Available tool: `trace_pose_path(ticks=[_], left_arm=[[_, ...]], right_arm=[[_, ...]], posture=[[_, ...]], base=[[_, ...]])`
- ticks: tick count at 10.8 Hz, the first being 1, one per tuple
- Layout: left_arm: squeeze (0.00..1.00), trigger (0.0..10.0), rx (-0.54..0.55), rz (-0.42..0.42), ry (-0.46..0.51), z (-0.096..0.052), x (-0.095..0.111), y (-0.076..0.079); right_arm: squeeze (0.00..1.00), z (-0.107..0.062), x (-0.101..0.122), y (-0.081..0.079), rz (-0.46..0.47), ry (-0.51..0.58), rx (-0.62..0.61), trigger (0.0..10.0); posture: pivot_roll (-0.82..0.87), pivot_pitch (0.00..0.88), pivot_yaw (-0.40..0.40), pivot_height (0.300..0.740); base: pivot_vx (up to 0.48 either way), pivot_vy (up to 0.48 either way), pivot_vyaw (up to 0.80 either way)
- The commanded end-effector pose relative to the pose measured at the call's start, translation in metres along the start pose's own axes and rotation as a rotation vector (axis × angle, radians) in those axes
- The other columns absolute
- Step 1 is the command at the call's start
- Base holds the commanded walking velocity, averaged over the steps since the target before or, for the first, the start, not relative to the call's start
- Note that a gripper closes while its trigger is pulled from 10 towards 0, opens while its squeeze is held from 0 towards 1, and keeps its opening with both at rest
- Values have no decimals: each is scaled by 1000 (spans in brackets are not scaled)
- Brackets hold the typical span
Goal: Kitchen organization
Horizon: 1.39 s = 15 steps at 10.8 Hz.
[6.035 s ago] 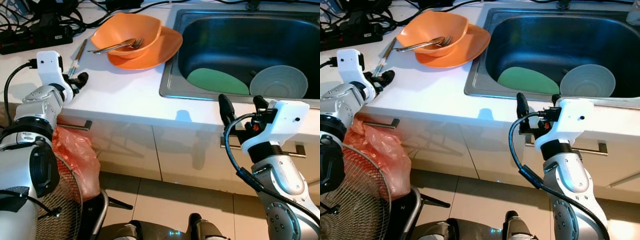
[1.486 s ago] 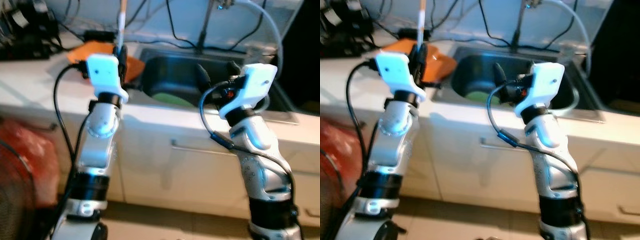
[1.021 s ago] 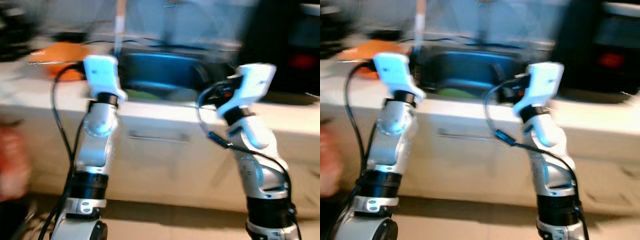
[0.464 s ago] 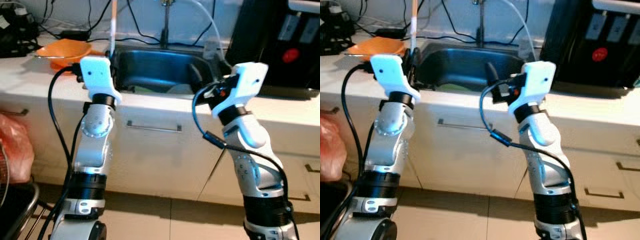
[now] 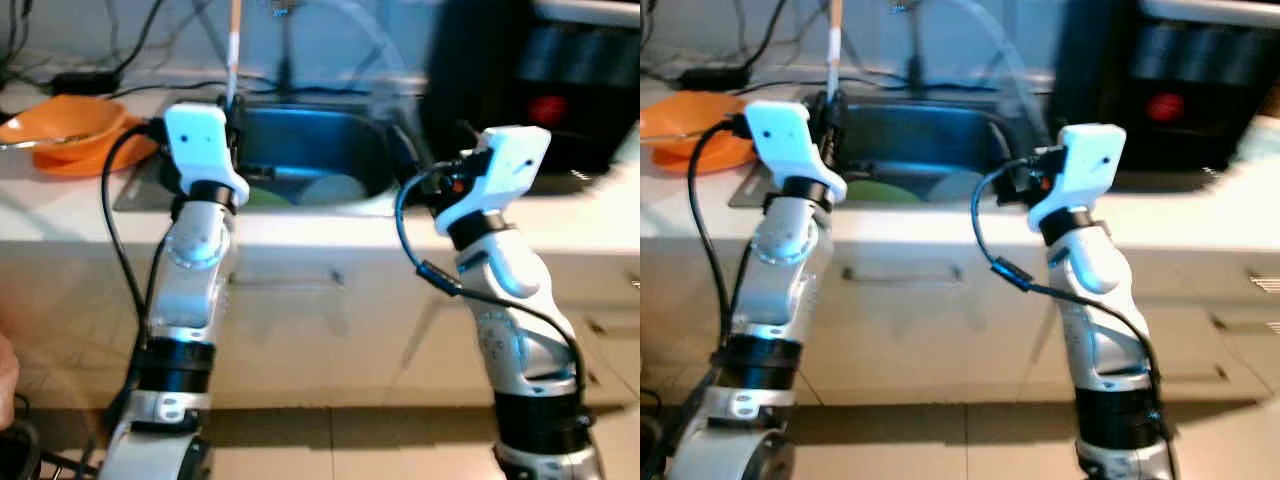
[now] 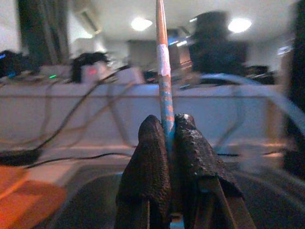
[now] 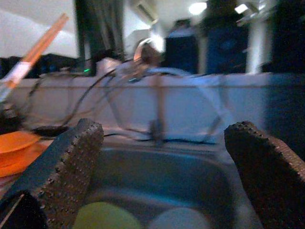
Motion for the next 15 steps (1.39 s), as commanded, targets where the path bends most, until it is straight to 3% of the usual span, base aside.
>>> trace_pose_path(ticks=[1,5,10,12,15], left_arm=[[0,0,-12,-5,-6,1,1,4],[0,0,-18,-10,-12,-1,0,7],[0,0,4,14,-34,-3,-4,4],[0,0,1,15,-42,-3,-6,4],[0,0,-1,6,-129,-2,-20,3]], right_arm=[[0,-1,1,4,-16,1,-11,10000],[0,-2,0,5,-15,2,-16,10000],[0,-6,-2,6,-24,-3,-14,10000],[0,-6,-2,4,-30,-1,-9,10000],[0,-6,-1,7,-28,2,-30,10000]], posture=[[-45,0,-30,740],[-47,0,-23,740],[-51,12,-15,740],[-50,13,-13,740],[-51,14,-9,740]], base=[[431,0,0],[433,0,0],[0,0,0],[0,0,800],[0,0,0]])
Point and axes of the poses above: a point about 5 cm out from each wrist's last joint towards the gripper, its own z axis pointing out of the wrist towards the gripper, its own x axis along the axis of the wrist's last joint, y = z × x, the point moved 1 cm from there along z, pointing out of the wrist towards the gripper, and after that the axes turned 13 degrees about z, right-handed, at the moved point
